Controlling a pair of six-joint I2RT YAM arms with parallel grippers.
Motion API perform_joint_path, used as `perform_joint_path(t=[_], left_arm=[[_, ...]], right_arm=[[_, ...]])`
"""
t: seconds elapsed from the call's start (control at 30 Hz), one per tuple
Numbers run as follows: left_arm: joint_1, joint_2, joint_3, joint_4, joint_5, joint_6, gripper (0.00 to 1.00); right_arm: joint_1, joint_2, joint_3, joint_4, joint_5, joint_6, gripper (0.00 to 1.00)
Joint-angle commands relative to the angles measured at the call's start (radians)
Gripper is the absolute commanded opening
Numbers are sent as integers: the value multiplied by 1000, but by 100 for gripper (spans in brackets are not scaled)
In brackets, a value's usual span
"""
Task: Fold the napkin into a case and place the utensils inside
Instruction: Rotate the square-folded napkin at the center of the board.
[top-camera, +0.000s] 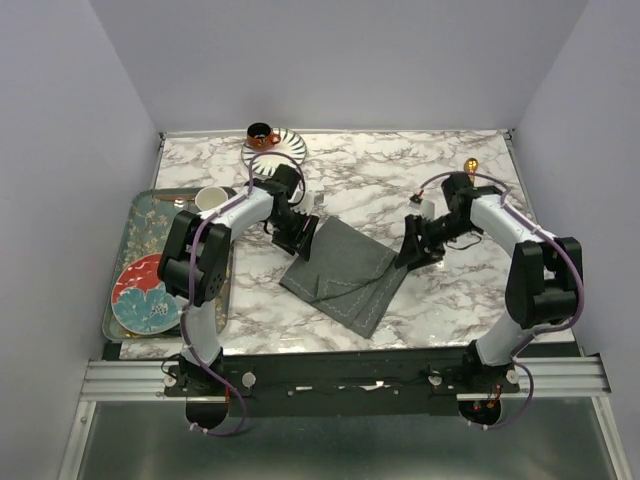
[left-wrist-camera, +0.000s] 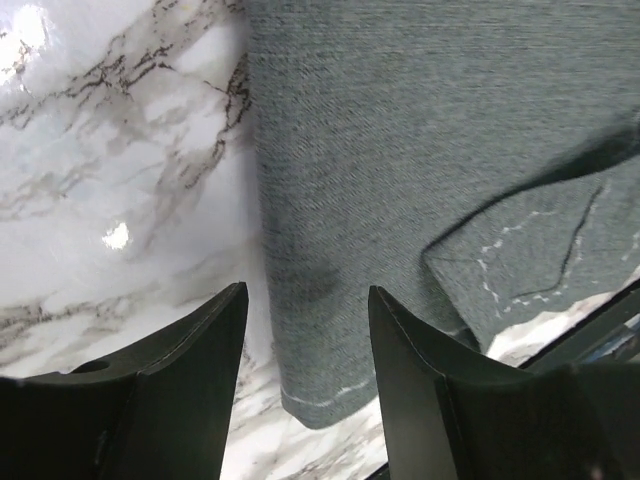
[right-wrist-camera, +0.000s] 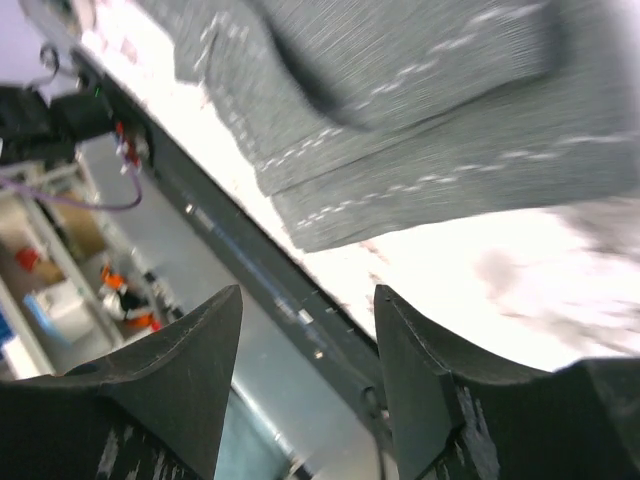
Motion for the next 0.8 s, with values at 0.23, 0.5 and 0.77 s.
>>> perform_joint_path(t=[0.23, 0.5, 0.77], left_arm=[[-26, 186, 207, -98, -82, 117, 49], [-32, 370, 484, -122, -137, 238, 23], [-21, 332, 587, -64, -217, 284, 57]], right_arm=[[-116, 136, 130, 43, 126, -77, 64], [-116, 188, 139, 98, 129, -60, 65], [-113, 297, 190, 176, 146, -42, 55]])
